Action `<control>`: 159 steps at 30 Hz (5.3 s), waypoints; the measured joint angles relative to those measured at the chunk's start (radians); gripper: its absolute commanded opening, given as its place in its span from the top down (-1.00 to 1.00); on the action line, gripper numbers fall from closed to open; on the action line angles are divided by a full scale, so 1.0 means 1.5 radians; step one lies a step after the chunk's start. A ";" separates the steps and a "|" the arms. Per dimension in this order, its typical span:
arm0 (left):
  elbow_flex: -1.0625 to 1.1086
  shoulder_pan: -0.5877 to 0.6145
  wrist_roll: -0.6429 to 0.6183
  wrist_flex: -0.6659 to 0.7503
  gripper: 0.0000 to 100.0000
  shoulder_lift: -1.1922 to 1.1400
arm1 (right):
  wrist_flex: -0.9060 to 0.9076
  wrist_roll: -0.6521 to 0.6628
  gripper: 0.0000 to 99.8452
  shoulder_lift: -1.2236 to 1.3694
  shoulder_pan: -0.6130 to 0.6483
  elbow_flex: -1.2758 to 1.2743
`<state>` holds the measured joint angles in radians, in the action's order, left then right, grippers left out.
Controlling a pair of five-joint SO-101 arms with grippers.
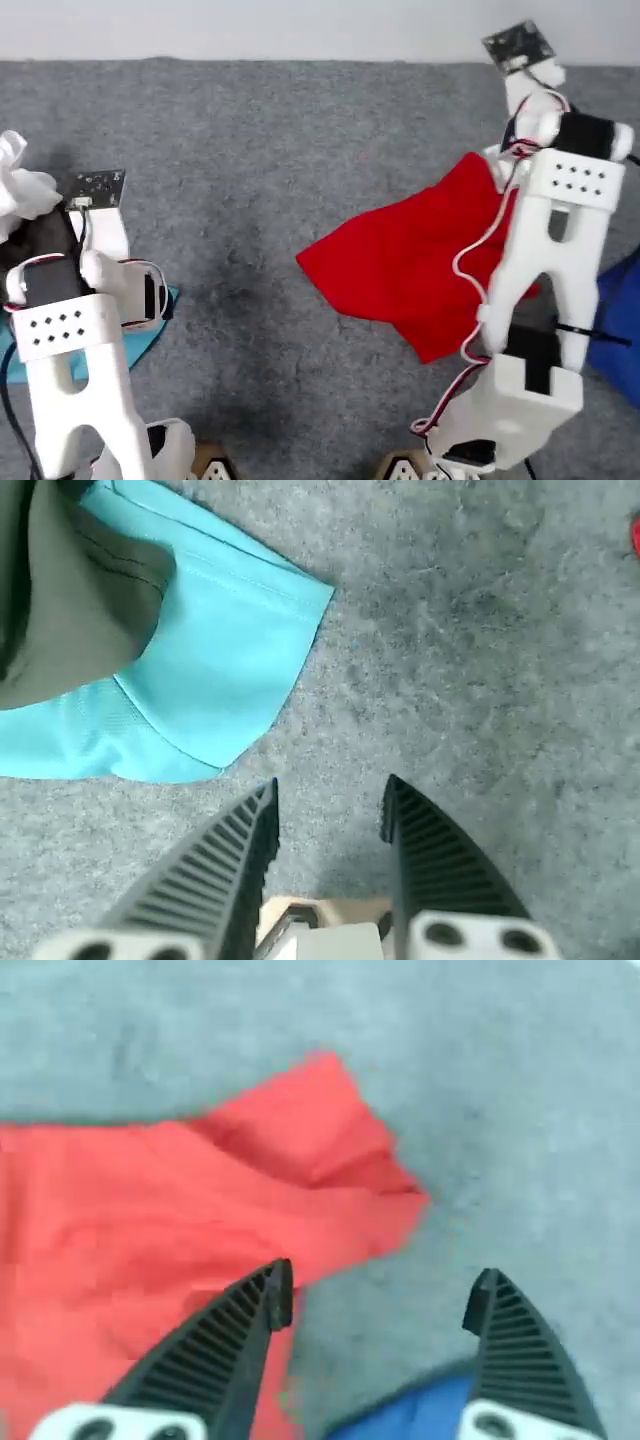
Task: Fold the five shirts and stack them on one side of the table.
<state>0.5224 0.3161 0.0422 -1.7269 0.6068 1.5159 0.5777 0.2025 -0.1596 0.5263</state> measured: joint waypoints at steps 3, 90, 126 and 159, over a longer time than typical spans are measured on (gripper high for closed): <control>0.003 -0.005 0.000 0.000 0.68 0.000 | 0.097 0.019 0.43 -0.001 0.091 0.006; -0.280 -0.419 -0.220 0.000 0.51 -0.262 | 0.097 0.010 0.47 -0.479 -0.074 -0.448; -0.770 -0.652 -0.245 0.000 0.99 -0.985 | -0.040 0.072 0.47 -0.479 -0.164 -0.664; -0.761 -0.162 -0.133 0.000 0.61 -0.863 | -0.042 0.072 0.46 -0.471 0.053 -0.664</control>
<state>-0.6191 0.0736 -0.1573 -1.7269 -0.6882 1.4530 0.6851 -0.5033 -0.0798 -0.4695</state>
